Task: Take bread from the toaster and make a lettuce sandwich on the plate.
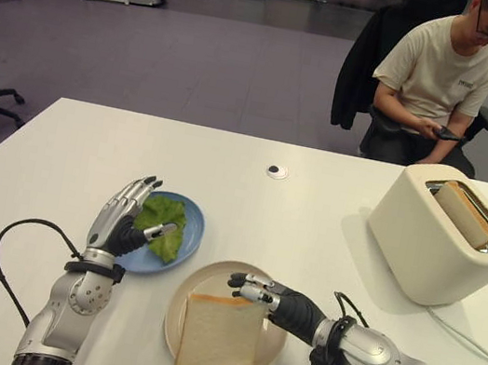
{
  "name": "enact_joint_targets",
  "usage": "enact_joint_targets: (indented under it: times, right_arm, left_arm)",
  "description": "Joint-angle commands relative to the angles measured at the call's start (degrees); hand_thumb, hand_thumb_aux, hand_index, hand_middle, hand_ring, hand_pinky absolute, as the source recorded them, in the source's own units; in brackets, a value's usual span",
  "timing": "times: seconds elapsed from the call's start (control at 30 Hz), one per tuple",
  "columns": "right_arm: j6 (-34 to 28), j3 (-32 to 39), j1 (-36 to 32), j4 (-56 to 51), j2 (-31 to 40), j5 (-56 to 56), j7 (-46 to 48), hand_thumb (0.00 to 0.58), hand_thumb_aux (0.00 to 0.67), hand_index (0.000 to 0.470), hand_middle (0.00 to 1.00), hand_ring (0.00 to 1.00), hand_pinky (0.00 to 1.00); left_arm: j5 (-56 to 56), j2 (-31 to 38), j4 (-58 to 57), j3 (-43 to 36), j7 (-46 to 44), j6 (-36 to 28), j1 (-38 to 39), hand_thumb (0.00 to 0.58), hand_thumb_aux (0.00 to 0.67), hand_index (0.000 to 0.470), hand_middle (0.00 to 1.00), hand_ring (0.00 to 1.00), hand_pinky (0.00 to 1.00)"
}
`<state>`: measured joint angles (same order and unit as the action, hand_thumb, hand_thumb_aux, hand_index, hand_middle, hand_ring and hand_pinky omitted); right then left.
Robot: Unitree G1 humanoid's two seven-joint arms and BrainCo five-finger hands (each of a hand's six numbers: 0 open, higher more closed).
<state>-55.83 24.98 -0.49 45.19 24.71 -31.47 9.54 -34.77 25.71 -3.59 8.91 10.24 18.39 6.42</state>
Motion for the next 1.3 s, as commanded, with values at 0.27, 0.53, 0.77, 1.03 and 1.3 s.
enact_joint_targets:
  times: [0.27, 0.53, 0.77, 1.03, 1.3]
  right_arm:
    - [0.80, -7.98, -7.89, 6.91, -2.84, 2.76, -1.22, 0.000, 0.000, 0.000, 0.00, 0.00, 0.00]
    - [-0.36, -20.45, -12.20, 10.03, 0.36, 2.18, -0.42, 0.000, 0.000, 0.000, 0.00, 0.00, 0.00]
    - [-0.21, -19.82, -7.91, 10.36, -1.49, 1.25, -0.27, 0.000, 0.000, 0.000, 0.00, 0.00, 0.00]
    - [0.98, -19.21, -5.66, 9.36, -2.66, 1.88, -0.04, 0.000, 0.000, 0.000, 0.00, 0.00, 0.00]
    - [2.32, -18.47, -4.92, 8.44, -2.86, 2.75, -0.16, 0.000, 0.000, 0.000, 0.00, 0.00, 0.00]
  left_arm:
    - [-1.94, 3.57, -1.74, -2.21, 0.97, -1.98, -0.54, 0.000, 0.000, 0.000, 0.00, 0.00, 0.00]
    - [-4.97, 6.67, -2.79, -4.52, -1.44, -6.98, -0.71, 0.000, 0.000, 0.000, 0.00, 0.00, 0.00]
    - [-9.35, 9.50, -4.19, -9.54, -6.70, -11.96, -0.18, 0.000, 0.000, 0.000, 0.00, 0.00, 0.00]
    - [-11.57, 11.23, -3.73, -13.59, -8.27, -14.25, -0.32, 0.566, 0.565, 0.396, 0.00, 0.00, 0.00]
    - [-9.96, 10.47, 8.53, -11.38, -5.79, -13.94, 1.22, 0.580, 0.670, 0.470, 0.00, 0.00, 0.00]
